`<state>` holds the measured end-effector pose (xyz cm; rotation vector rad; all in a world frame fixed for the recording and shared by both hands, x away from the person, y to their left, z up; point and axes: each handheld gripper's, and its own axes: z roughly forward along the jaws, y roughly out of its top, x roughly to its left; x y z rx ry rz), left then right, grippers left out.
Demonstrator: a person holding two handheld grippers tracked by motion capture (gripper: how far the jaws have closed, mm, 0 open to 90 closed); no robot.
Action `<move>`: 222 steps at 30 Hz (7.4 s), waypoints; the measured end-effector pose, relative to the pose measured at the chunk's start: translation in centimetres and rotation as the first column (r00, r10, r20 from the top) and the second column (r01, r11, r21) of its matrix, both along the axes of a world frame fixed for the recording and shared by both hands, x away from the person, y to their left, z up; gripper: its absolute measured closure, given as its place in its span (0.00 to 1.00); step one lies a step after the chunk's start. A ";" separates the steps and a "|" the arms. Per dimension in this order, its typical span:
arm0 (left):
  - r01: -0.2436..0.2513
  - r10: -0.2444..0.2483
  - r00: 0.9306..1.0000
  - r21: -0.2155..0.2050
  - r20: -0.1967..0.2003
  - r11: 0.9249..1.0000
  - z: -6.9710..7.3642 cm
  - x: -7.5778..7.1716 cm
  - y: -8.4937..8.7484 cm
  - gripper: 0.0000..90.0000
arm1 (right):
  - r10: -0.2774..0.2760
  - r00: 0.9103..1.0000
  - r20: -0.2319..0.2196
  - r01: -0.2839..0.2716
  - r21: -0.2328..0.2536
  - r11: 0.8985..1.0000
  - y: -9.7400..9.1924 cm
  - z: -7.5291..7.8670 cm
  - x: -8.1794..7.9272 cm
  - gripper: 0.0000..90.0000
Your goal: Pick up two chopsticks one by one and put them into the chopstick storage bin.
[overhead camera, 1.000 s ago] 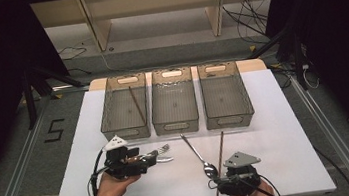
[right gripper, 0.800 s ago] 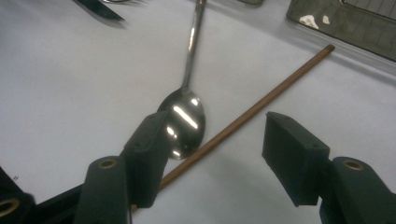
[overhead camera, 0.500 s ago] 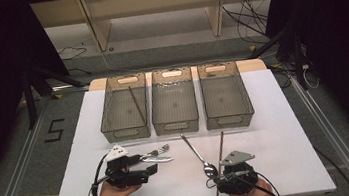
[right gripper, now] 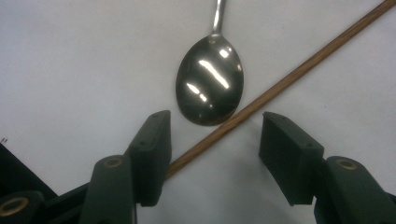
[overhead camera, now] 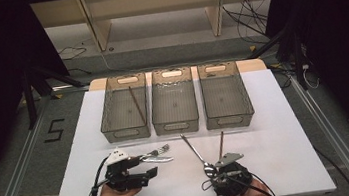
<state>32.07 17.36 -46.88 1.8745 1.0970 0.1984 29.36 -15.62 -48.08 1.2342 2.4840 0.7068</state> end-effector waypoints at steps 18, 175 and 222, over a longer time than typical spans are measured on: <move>0.006 -0.006 1.000 -0.002 -0.003 1.000 -0.1 -0.3 0.0 0.18 | -0.011 1.000 -0.024 0.011 -0.019 1.000 -0.2 0.3 0.2 0.70; 0.070 -0.084 0.996 -0.275 -0.040 0.959 11.4 8.5 2.0 0.94 | -0.055 0.956 0.289 -0.066 0.392 0.917 -3.3 3.9 -1.6 0.33; -0.226 0.213 0.960 -0.056 -0.181 0.973 10.0 20.8 5.2 0.94 | -0.090 0.958 0.274 -0.026 0.393 0.919 -4.3 3.4 -1.5 0.23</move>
